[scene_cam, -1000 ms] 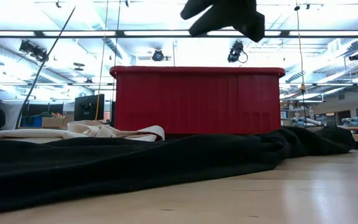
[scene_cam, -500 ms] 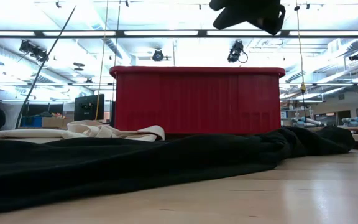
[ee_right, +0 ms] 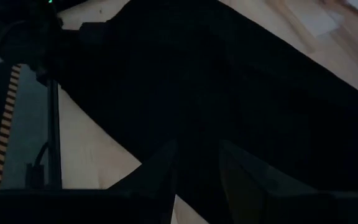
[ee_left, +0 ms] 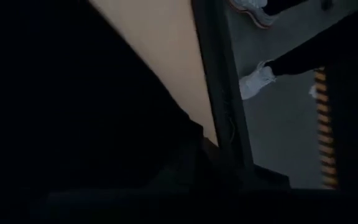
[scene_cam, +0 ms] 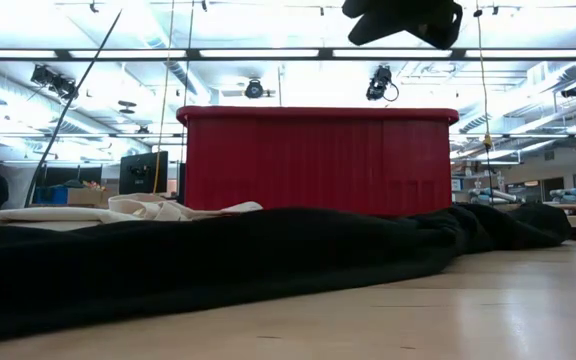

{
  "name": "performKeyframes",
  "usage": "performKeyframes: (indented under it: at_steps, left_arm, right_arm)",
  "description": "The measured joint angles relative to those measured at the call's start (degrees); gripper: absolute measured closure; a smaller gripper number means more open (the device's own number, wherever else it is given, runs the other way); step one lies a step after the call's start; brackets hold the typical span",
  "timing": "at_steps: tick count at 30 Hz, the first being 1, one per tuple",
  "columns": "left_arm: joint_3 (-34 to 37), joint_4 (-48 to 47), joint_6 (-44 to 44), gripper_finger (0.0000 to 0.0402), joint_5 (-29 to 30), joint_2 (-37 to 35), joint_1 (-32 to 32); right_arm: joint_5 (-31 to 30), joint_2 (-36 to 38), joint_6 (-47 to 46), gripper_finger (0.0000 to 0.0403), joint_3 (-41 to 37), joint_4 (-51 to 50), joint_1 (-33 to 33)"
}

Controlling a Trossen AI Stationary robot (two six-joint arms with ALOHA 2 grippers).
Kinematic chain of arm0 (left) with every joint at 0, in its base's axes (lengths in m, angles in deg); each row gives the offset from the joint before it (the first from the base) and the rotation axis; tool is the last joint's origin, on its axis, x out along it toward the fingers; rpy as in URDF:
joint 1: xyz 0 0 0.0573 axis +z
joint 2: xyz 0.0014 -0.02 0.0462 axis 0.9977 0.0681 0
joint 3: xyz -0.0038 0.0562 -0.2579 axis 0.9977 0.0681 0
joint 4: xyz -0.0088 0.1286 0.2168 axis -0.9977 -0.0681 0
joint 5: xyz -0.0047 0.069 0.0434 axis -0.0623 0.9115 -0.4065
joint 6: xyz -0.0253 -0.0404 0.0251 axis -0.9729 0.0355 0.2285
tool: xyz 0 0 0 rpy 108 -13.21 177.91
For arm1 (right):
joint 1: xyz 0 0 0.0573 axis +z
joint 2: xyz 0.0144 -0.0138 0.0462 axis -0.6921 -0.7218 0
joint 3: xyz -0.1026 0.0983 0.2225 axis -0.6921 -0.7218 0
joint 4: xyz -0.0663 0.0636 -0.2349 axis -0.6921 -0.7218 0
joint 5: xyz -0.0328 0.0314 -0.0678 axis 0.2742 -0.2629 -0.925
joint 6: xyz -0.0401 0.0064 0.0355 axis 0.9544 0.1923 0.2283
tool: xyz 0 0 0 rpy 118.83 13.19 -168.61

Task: Fold Laundry from Bin
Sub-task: Fold the black shirt

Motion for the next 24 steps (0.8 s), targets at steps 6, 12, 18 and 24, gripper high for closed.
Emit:
performKeyframes:
  at_steps: [6, 12, 18, 24]
  left_arm:
    - [0.1, 0.0, 0.7, 0.0398, -4.8, -9.0, 3.8]
    - [0.0, -1.7, 4.3, 0.0400, -4.8, -15.3, 9.3]
    - [0.0, -2.9, 2.7, 0.0400, -3.1, -15.5, 14.2]
    - [0.0, -2.3, 2.9, 0.0401, 0.1, -15.5, 18.4]
  right_arm:
    - [4.2, 0.0, 6.2, 0.0277, 0.0, 1.4, 0.0]
    - [7.9, -1.6, 13.4, 0.0277, 0.0, 6.9, -0.2]
    - [7.4, -4.8, 16.3, 0.0267, 0.0, 18.4, -0.9]
    - [12.0, -11.1, 16.6, 0.0232, 0.0, 31.5, -2.4]
